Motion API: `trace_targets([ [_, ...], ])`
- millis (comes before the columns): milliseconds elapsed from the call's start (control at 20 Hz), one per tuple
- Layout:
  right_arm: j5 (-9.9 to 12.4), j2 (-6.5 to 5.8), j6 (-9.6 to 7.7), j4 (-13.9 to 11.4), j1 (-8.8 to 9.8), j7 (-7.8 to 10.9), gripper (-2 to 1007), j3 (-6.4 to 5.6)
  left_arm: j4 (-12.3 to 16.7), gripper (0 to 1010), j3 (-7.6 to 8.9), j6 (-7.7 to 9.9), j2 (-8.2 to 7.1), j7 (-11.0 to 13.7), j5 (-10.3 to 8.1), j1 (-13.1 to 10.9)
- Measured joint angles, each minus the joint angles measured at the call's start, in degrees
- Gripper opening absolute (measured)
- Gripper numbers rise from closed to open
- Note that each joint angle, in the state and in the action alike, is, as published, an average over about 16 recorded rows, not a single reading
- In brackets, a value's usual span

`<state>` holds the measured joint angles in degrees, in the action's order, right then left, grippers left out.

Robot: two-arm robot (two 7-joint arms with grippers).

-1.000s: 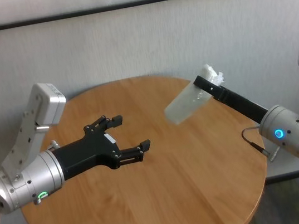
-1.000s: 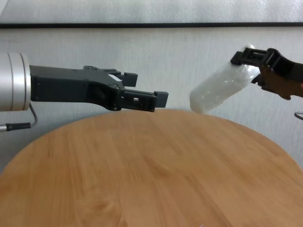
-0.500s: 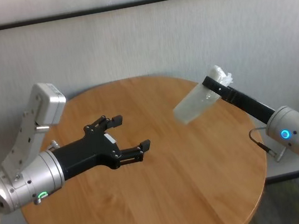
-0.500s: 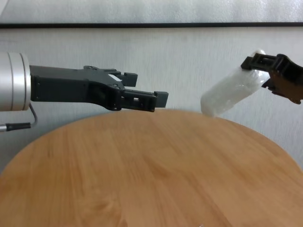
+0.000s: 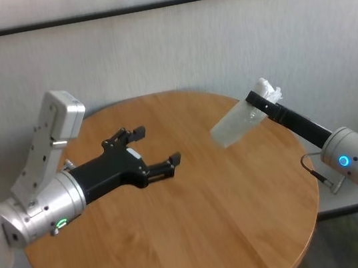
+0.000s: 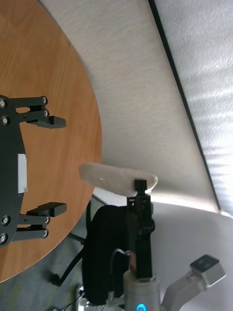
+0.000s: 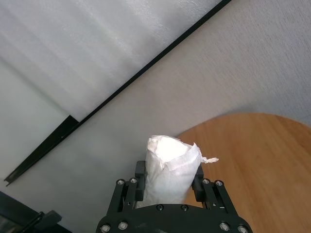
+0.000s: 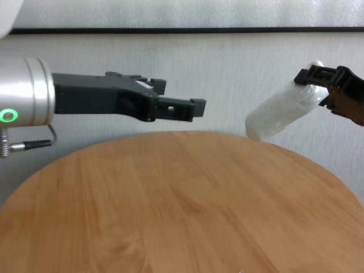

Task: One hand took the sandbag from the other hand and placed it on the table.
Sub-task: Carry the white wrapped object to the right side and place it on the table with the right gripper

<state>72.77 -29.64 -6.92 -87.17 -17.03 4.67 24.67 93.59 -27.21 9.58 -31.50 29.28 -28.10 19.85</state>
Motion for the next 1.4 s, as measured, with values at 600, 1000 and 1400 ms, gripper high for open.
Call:
trace_targets([
  [600,-0.38,0.56,-0.22,0.29,0.41,-0.17,544,-0.94,-1.7,1000,3.39,2.77,4.33,-9.86,0.14,-1.24],
  [1000,-0.5,0.83,-0.3,0.54,0.51,-0.06,544,-1.34,-2.77,1000,5.69,4.0,5.65,-14.18,2.07,-2.16],
  [1400,-0.7,0.57,-0.34,0.57,0.72,-0.42,544,-1.97,-3.23,1000,6.52,4.24,5.95,-15.43,3.15,-2.59],
])
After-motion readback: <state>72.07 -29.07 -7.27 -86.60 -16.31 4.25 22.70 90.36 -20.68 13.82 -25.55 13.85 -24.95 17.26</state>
